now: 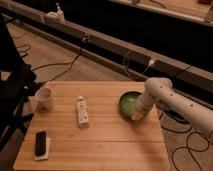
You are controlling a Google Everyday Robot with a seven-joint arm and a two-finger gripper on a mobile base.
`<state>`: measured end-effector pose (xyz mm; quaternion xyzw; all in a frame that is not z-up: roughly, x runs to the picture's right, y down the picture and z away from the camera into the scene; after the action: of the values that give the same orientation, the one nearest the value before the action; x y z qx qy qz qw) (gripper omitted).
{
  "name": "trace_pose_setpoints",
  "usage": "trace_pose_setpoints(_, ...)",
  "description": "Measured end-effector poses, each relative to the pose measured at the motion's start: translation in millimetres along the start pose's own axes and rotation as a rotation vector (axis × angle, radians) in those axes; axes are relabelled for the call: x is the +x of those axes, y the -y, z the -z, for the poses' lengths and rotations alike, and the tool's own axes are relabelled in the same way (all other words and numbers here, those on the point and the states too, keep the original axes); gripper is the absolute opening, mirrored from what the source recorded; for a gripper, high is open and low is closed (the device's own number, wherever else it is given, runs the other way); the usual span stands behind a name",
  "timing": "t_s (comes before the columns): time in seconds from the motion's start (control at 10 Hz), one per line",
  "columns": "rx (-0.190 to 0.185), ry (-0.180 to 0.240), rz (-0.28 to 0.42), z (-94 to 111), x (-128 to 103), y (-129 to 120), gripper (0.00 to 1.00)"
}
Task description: Drag the ceramic bowl in a circle
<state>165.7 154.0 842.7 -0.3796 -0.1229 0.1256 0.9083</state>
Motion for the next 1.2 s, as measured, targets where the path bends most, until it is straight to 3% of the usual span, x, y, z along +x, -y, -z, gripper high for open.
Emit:
trace_pose_setpoints(0.2, -0.008, 0.000, 0.090, -5, -39, 3, 0.00)
trace_pose_setpoints(0.5, -0.034, 0.018, 0.257, -16, -91, -26, 0.00)
trace_pose_setpoints(0.6, -0.047, 0.028, 0.282, -21, -97, -40, 0.00)
trace_pose_setpoints(0.8, -0.066, 0.054, 0.274, -29, -92, -69, 0.00)
trace_pose_setpoints(1.0, -0.065, 0.060, 0.178, -28, -53, -94, 0.00)
trace_pose_setpoints(1.2, -0.049, 0.045, 0.090, -22, -12, -99, 0.00)
